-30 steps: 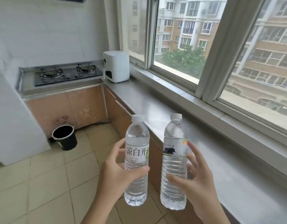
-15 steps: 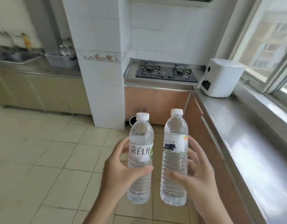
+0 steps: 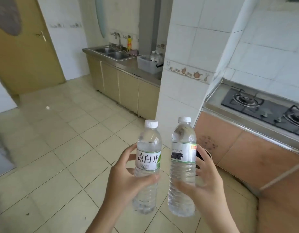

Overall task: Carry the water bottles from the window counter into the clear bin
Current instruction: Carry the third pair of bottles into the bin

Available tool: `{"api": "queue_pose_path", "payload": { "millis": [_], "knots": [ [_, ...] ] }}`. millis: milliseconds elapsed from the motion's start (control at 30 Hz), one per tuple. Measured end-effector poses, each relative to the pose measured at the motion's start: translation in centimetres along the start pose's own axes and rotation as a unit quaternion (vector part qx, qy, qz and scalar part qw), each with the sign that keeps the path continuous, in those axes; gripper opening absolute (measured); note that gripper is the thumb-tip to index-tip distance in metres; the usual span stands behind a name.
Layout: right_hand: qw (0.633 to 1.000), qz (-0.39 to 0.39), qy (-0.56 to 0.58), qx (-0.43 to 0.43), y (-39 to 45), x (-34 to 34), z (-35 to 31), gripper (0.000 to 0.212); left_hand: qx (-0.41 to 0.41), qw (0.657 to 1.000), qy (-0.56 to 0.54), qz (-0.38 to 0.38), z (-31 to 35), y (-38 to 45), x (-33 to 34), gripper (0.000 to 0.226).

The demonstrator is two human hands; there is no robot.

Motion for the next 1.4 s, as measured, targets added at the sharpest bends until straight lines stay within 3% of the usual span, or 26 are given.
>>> {"api": "queue_pose_path", "payload": {
  "millis": [233, 633, 1400],
  "knots": [
    [0.999, -0.048, 0.018, -0.004, 12.7, 6.8, 1.4, 0.103, -0.015, 0.998, 0.0, 0.057, -1.2, 11.3, -2.5, 0.089],
    [0.997, -0.074, 0.016, -0.004, 32.1, 16.7, 0.4, 0.1, -0.012, 0.997, 0.002, 0.072, 0.4, 32.1, -6.0, 0.097],
    [0.986, -0.163, 0.031, -0.009, 75.9, 30.5, 1.6, 0.099, -0.002, 0.991, 0.02, 0.131, 0.7, 73.7, -4.7, 0.097]
  ]
}}
Point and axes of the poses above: each hand's wrist, its own y-axis towards the middle knuckle, its own x-axis out of the palm, z = x × y, the point moved 6 cm from there along y, towards the middle knuckle, and after that the axes turned 3 degrees about -y, right-handed, at the moved point
